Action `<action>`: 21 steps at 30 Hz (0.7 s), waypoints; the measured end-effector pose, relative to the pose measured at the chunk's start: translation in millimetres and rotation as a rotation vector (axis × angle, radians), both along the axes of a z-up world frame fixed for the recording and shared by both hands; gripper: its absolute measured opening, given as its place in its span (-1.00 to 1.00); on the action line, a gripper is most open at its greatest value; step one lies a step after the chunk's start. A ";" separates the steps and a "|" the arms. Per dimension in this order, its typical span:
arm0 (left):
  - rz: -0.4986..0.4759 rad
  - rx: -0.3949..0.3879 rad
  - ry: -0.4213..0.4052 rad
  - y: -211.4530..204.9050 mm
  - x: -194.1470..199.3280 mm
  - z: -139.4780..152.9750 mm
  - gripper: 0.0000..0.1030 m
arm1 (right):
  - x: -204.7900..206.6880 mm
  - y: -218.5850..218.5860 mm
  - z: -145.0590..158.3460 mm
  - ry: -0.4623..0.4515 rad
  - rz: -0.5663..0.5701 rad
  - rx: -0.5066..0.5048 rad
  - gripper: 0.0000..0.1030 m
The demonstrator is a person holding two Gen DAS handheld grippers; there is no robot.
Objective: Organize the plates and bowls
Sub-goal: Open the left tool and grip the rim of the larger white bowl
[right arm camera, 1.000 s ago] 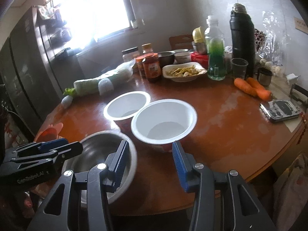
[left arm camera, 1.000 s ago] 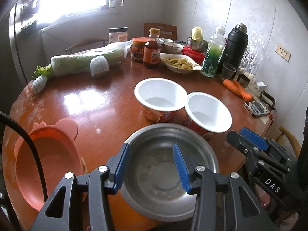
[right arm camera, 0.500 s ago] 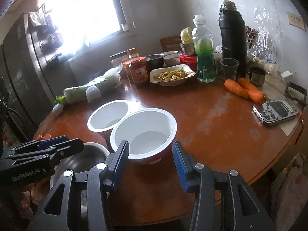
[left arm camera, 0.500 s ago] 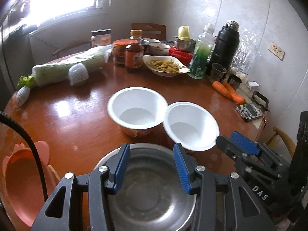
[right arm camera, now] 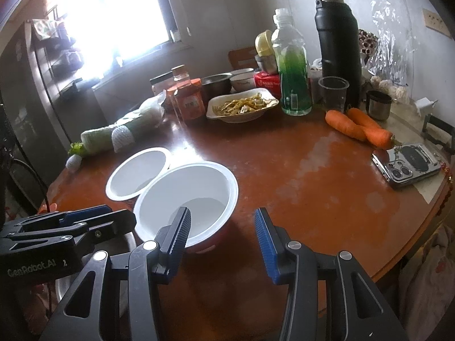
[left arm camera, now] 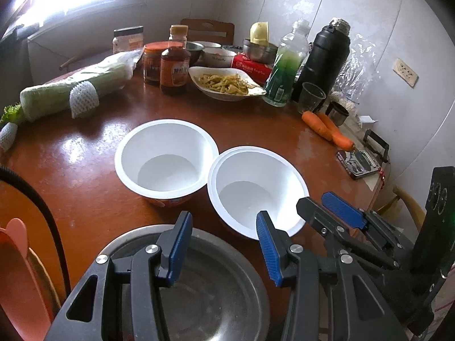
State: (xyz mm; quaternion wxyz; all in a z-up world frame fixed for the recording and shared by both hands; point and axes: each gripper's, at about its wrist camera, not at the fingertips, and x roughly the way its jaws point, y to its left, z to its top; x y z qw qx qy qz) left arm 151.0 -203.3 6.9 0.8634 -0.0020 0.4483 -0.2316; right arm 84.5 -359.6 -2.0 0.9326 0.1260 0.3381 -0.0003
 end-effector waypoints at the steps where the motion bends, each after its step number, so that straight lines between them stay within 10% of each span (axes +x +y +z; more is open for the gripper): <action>1: 0.002 -0.001 0.003 -1.1 1.2 -1.1 -0.09 | 1.6 -0.6 -1.1 0.000 0.004 -0.001 -0.06; 14: 0.003 0.002 0.026 -14.3 13.7 -11.3 -0.13 | 24.0 -8.8 -16.5 0.024 0.034 0.029 -0.06; 21: -0.007 -0.002 0.046 -21.4 19.6 -16.3 -0.50 | 28.6 -10.2 -20.3 0.018 0.059 0.040 -0.22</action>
